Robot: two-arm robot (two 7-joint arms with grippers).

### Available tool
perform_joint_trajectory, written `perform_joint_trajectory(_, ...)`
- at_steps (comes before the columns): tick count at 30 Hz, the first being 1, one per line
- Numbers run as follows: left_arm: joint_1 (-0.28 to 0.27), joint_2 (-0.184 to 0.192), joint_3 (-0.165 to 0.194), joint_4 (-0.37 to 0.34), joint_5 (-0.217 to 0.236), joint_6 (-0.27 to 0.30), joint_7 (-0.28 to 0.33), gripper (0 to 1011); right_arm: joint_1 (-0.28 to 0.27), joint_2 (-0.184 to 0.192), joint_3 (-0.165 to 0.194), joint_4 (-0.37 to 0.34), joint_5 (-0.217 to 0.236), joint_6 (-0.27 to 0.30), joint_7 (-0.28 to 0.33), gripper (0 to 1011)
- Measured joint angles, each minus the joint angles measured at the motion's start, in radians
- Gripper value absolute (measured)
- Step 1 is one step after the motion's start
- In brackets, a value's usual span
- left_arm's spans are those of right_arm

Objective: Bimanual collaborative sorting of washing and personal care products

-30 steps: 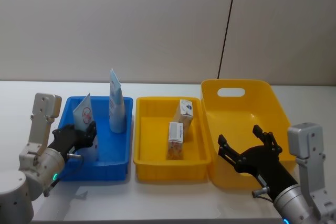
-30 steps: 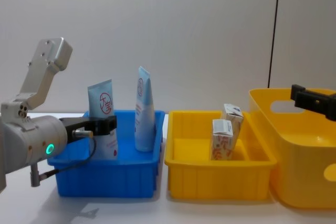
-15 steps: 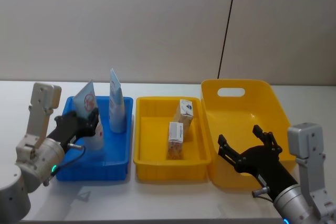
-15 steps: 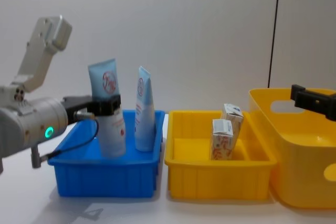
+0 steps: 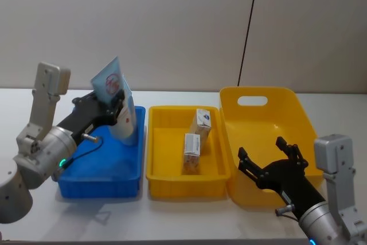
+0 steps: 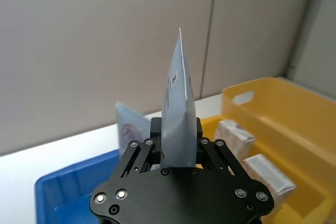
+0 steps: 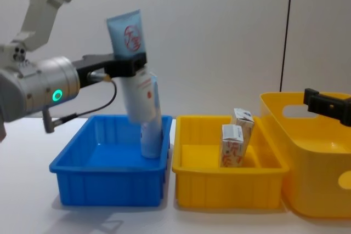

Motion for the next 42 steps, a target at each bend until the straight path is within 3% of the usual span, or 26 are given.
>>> perform_joint_trajectory(21, -0.007, -0.016, 0.045, -0.023, -0.139, 0.055, -0.212, 280, 0.0, 0.0, 0.0, 0.0, 0.0, 0.0, 0.0, 1003)
perform_joint_trajectory(42, 0.008, -0.023, 0.064, -0.018, -0.191, 0.072, -0.264, 280, 0.0, 0.009, 0.0, -0.008, 0.006, 0.017, 0.02, 1003)
